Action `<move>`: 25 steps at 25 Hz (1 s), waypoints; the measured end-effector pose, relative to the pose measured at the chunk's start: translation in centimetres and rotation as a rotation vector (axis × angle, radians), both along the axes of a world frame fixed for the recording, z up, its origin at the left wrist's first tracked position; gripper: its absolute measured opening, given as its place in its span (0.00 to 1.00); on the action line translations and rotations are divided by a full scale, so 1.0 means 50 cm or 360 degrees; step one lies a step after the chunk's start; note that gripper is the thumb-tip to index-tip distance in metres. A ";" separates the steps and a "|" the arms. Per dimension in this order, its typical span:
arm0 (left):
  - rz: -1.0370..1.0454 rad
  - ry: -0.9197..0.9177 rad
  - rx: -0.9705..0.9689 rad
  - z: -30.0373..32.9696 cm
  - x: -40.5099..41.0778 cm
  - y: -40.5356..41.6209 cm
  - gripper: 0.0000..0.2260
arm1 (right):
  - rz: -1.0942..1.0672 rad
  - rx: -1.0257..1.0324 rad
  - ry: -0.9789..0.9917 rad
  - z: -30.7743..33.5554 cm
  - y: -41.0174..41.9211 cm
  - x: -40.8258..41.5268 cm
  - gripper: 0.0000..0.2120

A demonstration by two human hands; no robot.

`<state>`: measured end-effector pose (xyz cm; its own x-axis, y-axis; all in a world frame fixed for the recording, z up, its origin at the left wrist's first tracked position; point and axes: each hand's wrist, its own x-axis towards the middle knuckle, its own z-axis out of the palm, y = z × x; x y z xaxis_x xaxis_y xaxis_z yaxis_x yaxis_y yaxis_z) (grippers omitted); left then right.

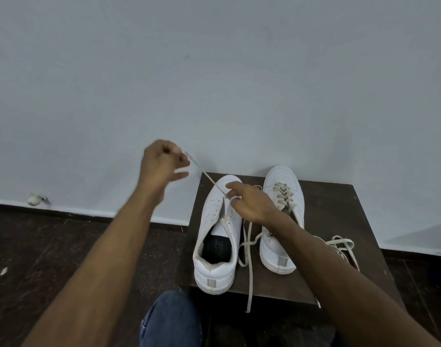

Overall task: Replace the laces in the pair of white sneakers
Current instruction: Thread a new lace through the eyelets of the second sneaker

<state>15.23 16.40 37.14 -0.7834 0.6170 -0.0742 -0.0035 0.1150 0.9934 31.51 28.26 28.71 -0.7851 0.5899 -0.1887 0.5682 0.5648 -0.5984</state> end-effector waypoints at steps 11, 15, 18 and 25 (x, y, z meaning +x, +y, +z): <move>-0.0384 0.0340 0.0020 0.027 0.076 0.004 0.08 | -0.0090 -0.0688 0.1138 0.166 -0.044 -0.001 0.09; -0.0489 0.0318 -0.0433 -0.083 0.080 0.017 0.06 | -0.0522 -0.0515 0.1101 0.116 -0.011 0.012 0.10; -0.0785 0.0547 -0.1071 -0.154 0.092 0.022 0.16 | -0.0525 -0.0313 0.0808 0.050 -0.014 0.003 0.07; -0.0610 0.1041 -0.1125 -0.180 0.096 0.020 0.09 | -0.0702 -0.0072 0.0326 -0.047 -0.059 -0.027 0.09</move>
<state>20.05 17.42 28.16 -0.5613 0.8145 -0.1468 0.6722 0.5521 0.4932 30.15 25.28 26.36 -0.4857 0.8695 -0.0896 0.6157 0.2676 -0.7411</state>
